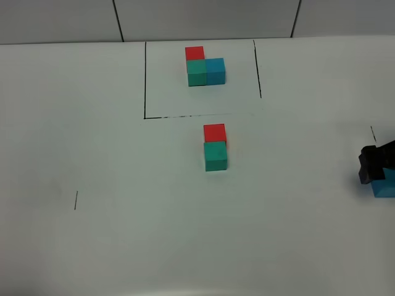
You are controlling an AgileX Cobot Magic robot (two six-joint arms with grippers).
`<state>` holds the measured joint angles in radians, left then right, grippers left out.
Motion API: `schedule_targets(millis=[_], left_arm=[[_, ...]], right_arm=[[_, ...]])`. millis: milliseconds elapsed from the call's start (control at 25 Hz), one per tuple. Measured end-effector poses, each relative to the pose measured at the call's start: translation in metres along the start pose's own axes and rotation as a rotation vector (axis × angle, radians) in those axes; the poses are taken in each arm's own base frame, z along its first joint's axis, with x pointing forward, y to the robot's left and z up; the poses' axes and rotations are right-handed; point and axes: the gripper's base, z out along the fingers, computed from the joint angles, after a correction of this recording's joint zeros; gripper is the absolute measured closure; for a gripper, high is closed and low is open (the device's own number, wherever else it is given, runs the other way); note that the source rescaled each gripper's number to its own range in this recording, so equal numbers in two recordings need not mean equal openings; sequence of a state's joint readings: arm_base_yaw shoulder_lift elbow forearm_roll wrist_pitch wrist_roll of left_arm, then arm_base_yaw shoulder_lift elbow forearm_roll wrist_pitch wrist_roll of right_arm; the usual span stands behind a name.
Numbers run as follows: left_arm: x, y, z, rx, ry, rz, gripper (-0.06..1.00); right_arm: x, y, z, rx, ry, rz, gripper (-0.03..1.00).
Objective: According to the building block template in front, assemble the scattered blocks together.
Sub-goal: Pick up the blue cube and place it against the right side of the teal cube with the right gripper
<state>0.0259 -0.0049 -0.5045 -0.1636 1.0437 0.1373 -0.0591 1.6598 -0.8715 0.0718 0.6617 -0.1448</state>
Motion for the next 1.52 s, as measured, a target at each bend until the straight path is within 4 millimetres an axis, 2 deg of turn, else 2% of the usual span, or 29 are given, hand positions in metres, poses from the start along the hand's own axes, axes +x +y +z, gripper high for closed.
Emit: schedule_targets(millis=[280, 680, 840, 1080, 1240, 1360, 1480, 1520], left_arm=[[0.0, 0.0, 0.0, 0.0, 0.0, 0.0, 0.73], [0.0, 0.0, 0.0, 0.0, 0.0, 0.0, 0.73], [0.0, 0.0, 0.0, 0.0, 0.0, 0.0, 0.73], [0.0, 0.0, 0.0, 0.0, 0.0, 0.0, 0.73], [0.0, 0.0, 0.0, 0.0, 0.0, 0.0, 0.73], [0.0, 0.0, 0.0, 0.0, 0.0, 0.0, 0.73], [0.0, 0.0, 0.0, 0.0, 0.0, 0.0, 0.73], [0.0, 0.0, 0.0, 0.0, 0.0, 0.0, 0.73]], right_arm=[[0.005, -0.008, 0.011, 0.002, -0.026, -0.012, 0.03], [0.008, -0.022, 0.039, 0.003, 0.031, 0.009, 0.06], [0.007, -0.024, 0.047, 0.0, 0.032, 0.017, 0.1], [0.006, -0.025, 0.047, 0.0, 0.015, 0.025, 0.2], [0.006, -0.025, 0.047, 0.0, 0.013, 0.026, 0.3], [0.006, -0.025, 0.047, -0.001, 0.013, 0.028, 0.42], [0.006, -0.025, 0.047, -0.003, 0.019, 0.032, 0.64], [0.006, -0.025, 0.047, -0.005, 0.021, 0.035, 0.76]])
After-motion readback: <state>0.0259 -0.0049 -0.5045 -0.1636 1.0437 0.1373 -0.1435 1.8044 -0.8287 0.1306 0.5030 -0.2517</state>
